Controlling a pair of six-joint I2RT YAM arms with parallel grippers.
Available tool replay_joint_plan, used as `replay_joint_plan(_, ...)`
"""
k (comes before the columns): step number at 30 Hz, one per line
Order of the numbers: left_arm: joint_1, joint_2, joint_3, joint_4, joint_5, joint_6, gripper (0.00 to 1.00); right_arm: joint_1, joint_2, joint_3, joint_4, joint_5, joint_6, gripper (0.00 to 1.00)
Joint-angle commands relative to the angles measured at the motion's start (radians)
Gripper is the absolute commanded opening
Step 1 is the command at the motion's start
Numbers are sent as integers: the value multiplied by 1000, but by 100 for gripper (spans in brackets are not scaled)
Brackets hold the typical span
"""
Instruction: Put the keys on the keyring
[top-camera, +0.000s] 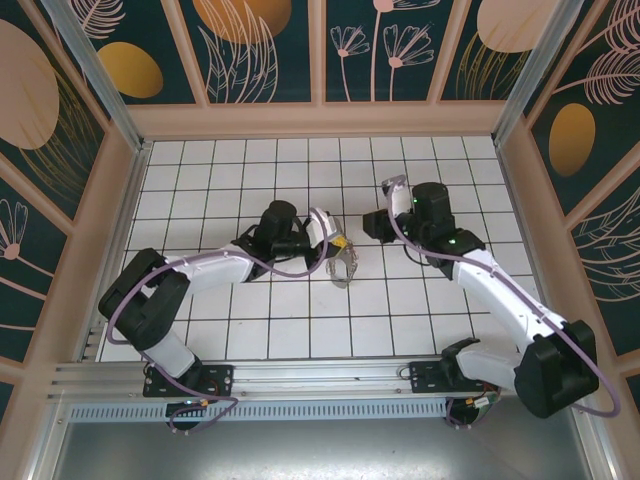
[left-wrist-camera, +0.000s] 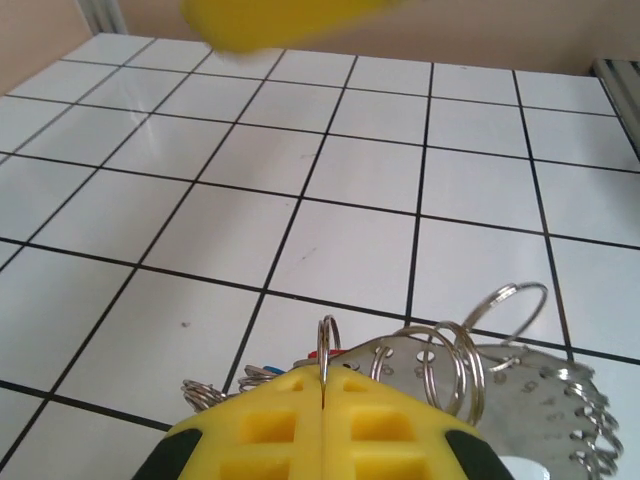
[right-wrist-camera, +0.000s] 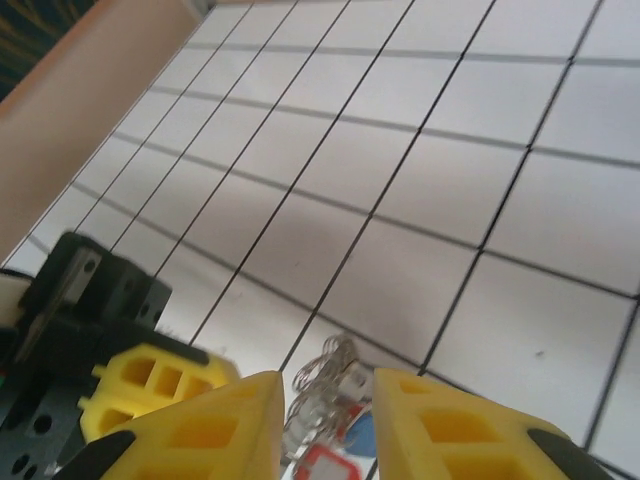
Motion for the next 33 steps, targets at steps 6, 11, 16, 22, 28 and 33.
replay_joint_plan(6,-17,102,165,-225,103,131,0,-48,-18,-36,21,185,81,30)
replay_joint_plan(11,-54,171,247,-351,87,194,0,-55,-8,-56,30,237,111,30)
replay_joint_plan(16,-83,204,278,-398,76,223,0,-78,12,-71,10,289,146,30)
replay_joint_plan(22,-126,250,324,-477,61,265,0,-99,66,-81,7,219,169,30)
replay_joint_plan(28,-162,292,358,-521,43,276,0,-99,128,-80,6,178,187,30)
replay_joint_plan(33,-183,323,385,-554,26,281,9,-100,159,-88,15,141,191,30)
